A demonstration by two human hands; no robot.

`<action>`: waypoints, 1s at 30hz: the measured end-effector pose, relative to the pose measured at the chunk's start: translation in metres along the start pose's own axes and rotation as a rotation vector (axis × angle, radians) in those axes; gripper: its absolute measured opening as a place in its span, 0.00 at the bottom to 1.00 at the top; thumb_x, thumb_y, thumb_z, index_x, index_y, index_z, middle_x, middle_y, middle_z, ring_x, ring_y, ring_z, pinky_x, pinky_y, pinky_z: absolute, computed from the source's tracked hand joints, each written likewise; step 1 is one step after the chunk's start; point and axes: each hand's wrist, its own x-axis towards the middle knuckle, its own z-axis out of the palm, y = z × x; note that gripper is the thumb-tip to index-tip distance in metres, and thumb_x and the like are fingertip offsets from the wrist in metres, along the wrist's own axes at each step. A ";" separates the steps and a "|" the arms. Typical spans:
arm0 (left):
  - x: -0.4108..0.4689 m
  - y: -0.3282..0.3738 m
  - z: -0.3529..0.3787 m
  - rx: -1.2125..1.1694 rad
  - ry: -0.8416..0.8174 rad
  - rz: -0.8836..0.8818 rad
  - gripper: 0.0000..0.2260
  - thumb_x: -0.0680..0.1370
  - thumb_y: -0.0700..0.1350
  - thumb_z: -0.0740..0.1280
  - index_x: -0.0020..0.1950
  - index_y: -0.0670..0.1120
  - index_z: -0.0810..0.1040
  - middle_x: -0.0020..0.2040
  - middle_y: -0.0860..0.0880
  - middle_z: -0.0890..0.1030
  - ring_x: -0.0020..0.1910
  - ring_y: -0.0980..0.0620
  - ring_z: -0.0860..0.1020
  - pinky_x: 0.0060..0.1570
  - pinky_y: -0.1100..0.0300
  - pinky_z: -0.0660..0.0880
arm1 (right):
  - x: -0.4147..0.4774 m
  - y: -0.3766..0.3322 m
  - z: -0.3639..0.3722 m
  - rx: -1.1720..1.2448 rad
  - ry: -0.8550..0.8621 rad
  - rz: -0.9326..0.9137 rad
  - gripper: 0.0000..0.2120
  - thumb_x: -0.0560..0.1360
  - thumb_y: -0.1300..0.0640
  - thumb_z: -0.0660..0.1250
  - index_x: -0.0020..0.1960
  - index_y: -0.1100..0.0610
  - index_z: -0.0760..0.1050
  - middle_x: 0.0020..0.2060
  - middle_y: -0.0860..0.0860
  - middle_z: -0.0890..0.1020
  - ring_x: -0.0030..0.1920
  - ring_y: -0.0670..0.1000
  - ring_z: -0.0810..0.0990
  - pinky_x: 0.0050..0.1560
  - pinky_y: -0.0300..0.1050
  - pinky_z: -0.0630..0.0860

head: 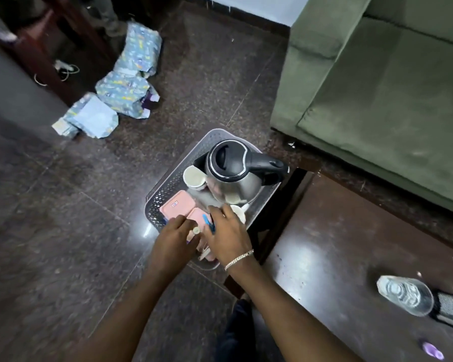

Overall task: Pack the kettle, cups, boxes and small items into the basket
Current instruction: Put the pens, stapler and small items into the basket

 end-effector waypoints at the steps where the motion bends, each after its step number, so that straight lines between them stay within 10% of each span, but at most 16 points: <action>1: 0.002 -0.005 0.001 0.044 0.027 0.023 0.10 0.72 0.46 0.71 0.49 0.42 0.84 0.45 0.44 0.82 0.45 0.39 0.79 0.44 0.48 0.79 | 0.007 -0.004 0.008 -0.040 -0.042 -0.014 0.18 0.75 0.54 0.68 0.63 0.58 0.74 0.56 0.58 0.76 0.56 0.61 0.77 0.56 0.54 0.75; 16: 0.004 -0.023 0.004 0.007 0.158 0.054 0.10 0.74 0.49 0.68 0.50 0.44 0.79 0.46 0.46 0.81 0.48 0.46 0.71 0.50 0.49 0.69 | 0.037 -0.007 0.045 -0.228 -0.146 -0.109 0.24 0.76 0.55 0.68 0.70 0.61 0.69 0.60 0.58 0.76 0.60 0.58 0.74 0.63 0.50 0.71; 23: -0.009 -0.005 -0.012 -0.051 0.118 0.094 0.23 0.75 0.54 0.67 0.64 0.40 0.76 0.58 0.42 0.77 0.55 0.41 0.74 0.56 0.48 0.70 | 0.003 0.011 0.023 -0.136 0.149 -0.179 0.19 0.73 0.53 0.68 0.62 0.60 0.73 0.51 0.55 0.77 0.48 0.57 0.77 0.49 0.51 0.77; 30: 0.004 0.047 -0.004 -0.033 0.046 0.264 0.23 0.76 0.53 0.70 0.66 0.42 0.76 0.62 0.43 0.76 0.61 0.40 0.74 0.62 0.46 0.73 | -0.046 0.077 -0.004 -0.083 0.346 -0.081 0.21 0.78 0.48 0.66 0.66 0.59 0.72 0.57 0.55 0.76 0.51 0.57 0.75 0.56 0.51 0.75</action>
